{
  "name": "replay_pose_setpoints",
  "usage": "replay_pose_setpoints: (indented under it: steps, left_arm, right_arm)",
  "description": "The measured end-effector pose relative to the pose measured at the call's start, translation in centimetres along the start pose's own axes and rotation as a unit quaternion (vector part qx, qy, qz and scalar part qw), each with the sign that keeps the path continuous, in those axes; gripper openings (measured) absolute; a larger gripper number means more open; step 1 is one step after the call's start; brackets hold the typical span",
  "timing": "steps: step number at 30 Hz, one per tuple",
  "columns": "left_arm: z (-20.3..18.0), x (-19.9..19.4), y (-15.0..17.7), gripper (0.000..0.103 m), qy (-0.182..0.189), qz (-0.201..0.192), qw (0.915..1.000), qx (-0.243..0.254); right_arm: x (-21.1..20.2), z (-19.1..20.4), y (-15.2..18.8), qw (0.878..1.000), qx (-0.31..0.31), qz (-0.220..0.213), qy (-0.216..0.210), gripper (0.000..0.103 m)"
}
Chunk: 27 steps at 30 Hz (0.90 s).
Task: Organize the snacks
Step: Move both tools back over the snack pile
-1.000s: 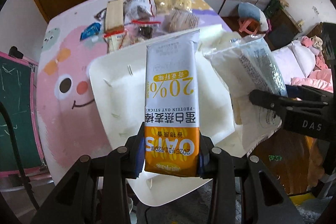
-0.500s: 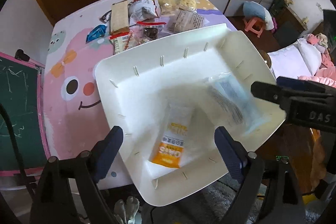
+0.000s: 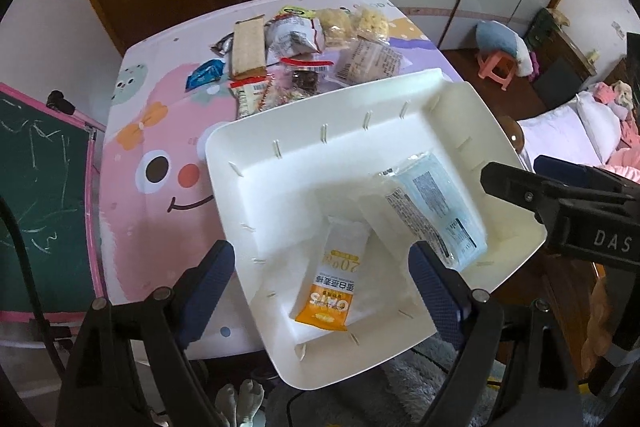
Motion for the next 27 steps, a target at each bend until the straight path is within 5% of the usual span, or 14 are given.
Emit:
replay_pose_setpoints:
  steps: [27]
  left_arm:
    - [2.8,-5.2,-4.3,0.088,-0.009,-0.077,0.996,-0.044]
  right_arm:
    - [-3.5,1.2,-2.2,0.999,-0.019,-0.025,-0.015,0.092]
Point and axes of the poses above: each gripper's, at about its wrist camera, not at the fingertips, and x roughly the way its jaws point, z to its left, y to its underside, the point moved 10 cm from there along x, roughly the way its jaws point, and after that the axes turned 13 degrees about -y, right-handed, at the moved point
